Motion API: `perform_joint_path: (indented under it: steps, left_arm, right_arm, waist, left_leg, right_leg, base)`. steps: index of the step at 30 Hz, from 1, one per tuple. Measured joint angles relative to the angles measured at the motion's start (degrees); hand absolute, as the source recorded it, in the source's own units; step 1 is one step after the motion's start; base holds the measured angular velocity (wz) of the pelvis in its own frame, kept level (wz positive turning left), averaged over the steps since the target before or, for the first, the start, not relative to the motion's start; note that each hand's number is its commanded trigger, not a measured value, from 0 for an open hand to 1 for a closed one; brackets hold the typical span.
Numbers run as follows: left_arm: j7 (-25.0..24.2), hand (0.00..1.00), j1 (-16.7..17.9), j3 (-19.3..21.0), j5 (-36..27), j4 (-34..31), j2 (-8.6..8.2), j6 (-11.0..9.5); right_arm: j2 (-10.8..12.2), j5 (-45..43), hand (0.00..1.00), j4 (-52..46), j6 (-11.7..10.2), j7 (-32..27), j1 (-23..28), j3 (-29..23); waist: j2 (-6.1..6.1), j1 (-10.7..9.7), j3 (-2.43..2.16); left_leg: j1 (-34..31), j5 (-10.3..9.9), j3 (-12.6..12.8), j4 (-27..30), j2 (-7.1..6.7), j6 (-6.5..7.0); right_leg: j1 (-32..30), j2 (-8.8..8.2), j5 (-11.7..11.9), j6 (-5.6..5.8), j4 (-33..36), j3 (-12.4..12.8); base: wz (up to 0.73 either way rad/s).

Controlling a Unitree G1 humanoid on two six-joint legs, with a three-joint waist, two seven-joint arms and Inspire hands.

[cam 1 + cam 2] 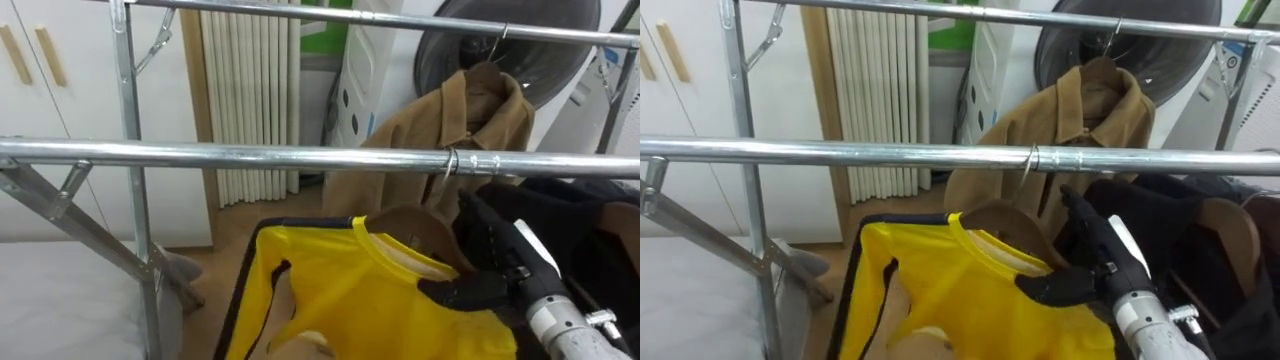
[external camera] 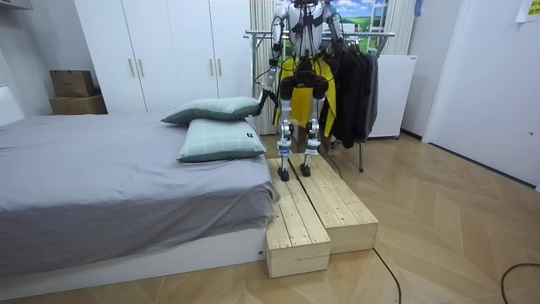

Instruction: Hang clothes

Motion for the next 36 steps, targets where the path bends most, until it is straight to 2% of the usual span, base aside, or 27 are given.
perform_joint_path:
  steps: [7, 14, 18, 20, 29, 36]
  left_arm:
    - [0.2, 0.00, 0.3, 0.0, -1.2, -0.1, 0.01, 0.0]
    - [0.2, 0.00, 0.3, -0.1, -1.9, -0.5, -0.12, 0.0]
    - [0.1, 0.00, 0.4, 0.1, -2.2, -0.5, -0.40, 0.0]
    - [0.1, 0.00, 0.6, 0.2, -2.1, -0.5, -0.46, 0.0]
    - [0.1, 0.00, 1.3, 0.2, -2.0, -0.5, -0.45, 0.0]
    - [0.3, 0.00, 1.6, 0.2, -2.1, -0.7, -0.45, 0.0]
  right_arm:
    - [0.1, 0.7, 0.00, 8.8, -0.1, -0.4, 0.6, 0.0]
    - [0.5, 1.6, 0.00, 13.8, -0.3, -0.8, 2.3, 0.0]
    - [0.8, 1.6, 0.00, 15.9, 0.0, -1.1, 3.3, -0.6]
    - [1.0, 1.6, 0.00, 15.9, 0.1, -1.2, 4.4, -0.8]
    - [1.4, 2.6, 0.00, 16.6, 0.1, -1.7, 8.4, -1.0]
    - [1.8, 2.4, 0.00, 24.3, 0.0, -2.3, 9.0, -1.1]
  waist:
    - [0.09, -0.6, 0.06]
    - [0.78, -0.8, 0.34]
    - [1.11, -1.2, 0.20]
    - [1.11, -2.0, 0.17]
    - [0.61, -2.0, -0.16]
    - [1.05, -2.1, 0.04]
  left_leg:
    - [0.1, 0.0, 0.8, 0.0, 0.00, 0.00]
    - [0.1, 0.0, 1.2, 0.0, -0.01, 0.00]
    - [0.1, 0.0, 1.5, -0.1, -0.01, 0.00]
    - [0.1, 0.0, 1.5, -0.1, -0.02, 0.00]
    - [0.3, 0.0, 1.5, 0.0, -0.05, 0.00]
    - [0.8, 0.0, 1.4, 0.0, -0.06, 0.01]
  right_leg:
    - [0.0, 0.04, 0.1, 0.10, 0.0, 0.6]
    - [-0.1, 0.04, 0.1, 0.17, 0.0, 0.8]
    - [-0.3, 0.05, 0.1, 0.17, 0.1, 1.0]
    - [-0.3, 0.05, 0.1, 0.16, 0.1, 1.0]
    - [-0.2, 0.21, 0.1, 0.21, 0.0, 1.8]
    - [0.6, 0.22, 0.1, 0.29, -0.9, 1.9]
  base:
    - [-0.04]
    - [-0.01]
    - [0.00]
    - [-0.02]
    - [-0.03]
    - [0.01]
